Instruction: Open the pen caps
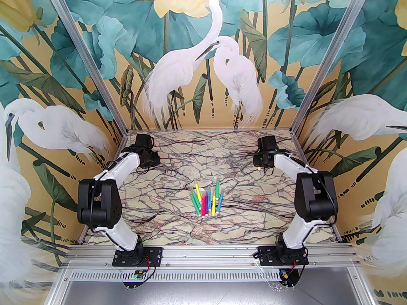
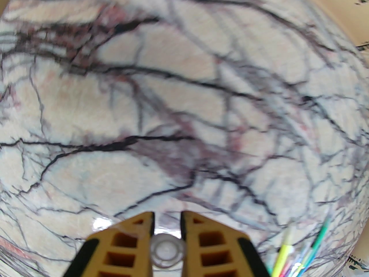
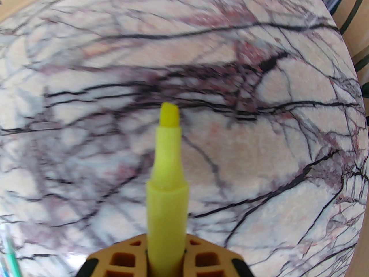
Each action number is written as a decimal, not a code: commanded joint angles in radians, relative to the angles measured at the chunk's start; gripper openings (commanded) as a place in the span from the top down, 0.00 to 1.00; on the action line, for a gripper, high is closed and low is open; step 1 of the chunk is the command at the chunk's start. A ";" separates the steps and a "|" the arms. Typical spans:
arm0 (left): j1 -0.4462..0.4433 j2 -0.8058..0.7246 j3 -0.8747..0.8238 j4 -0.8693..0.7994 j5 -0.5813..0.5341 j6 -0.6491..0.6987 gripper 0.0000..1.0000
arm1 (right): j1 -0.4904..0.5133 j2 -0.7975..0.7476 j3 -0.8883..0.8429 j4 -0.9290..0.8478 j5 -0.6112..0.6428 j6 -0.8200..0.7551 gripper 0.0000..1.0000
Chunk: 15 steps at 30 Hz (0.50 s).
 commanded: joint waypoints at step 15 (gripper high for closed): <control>0.035 0.162 0.092 -0.052 0.007 0.031 0.98 | -0.051 0.142 0.113 -0.064 0.042 -0.043 0.88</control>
